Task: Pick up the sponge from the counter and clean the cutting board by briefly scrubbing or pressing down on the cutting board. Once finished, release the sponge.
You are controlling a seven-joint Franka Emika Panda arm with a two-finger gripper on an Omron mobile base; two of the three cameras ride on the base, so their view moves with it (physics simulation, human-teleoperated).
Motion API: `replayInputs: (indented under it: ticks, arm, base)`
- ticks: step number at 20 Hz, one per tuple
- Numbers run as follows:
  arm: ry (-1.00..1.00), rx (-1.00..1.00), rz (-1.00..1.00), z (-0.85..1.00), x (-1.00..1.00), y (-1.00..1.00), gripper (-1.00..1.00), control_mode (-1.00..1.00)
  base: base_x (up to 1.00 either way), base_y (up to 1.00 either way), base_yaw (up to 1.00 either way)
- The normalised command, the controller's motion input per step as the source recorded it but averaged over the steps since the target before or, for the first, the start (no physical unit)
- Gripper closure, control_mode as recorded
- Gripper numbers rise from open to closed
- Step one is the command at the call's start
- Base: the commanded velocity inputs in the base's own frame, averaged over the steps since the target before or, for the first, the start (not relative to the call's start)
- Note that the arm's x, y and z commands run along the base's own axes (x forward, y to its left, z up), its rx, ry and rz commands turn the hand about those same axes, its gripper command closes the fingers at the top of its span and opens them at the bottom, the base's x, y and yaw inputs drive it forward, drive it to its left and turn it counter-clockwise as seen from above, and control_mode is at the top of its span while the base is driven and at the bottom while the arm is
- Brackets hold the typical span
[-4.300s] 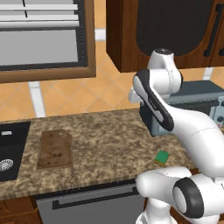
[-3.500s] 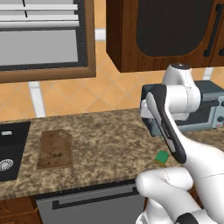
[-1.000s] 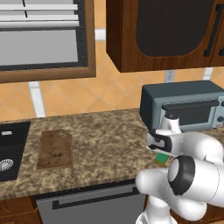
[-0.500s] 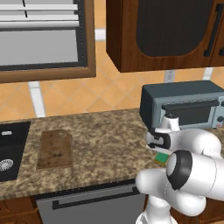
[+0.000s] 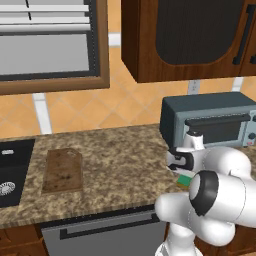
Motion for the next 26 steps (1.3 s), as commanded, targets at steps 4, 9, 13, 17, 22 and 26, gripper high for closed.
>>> replayInputs:
  ticks: [4,9,13,17,22,26]
  arm:
    - [0.0,0.0,0.0,-0.03,0.0,0.06,1.0,-1.0]
    - [0.0,0.0,0.0,0.0,-0.02,0.01,1.0,-1.0]
    - [0.0,0.0,0.0,0.0,-0.12,0.0,1.0,-1.0]
    - [-0.02,0.0,-0.14,0.35,-0.29,0.0,1.0,-1.0]
    - [0.0,0.06,-0.33,0.47,-0.16,0.22,1.0,-1.0]
    - [0.06,0.06,-0.39,0.42,-0.03,0.33,1.0,-1.0]
  base:
    - [0.0,0.0,0.0]
    - [0.0,0.0,0.0]
    - [0.0,0.0,0.0]
    - [0.0,0.0,0.0]
    - [0.0,0.0,0.0]
    - [0.0,0.0,0.0]
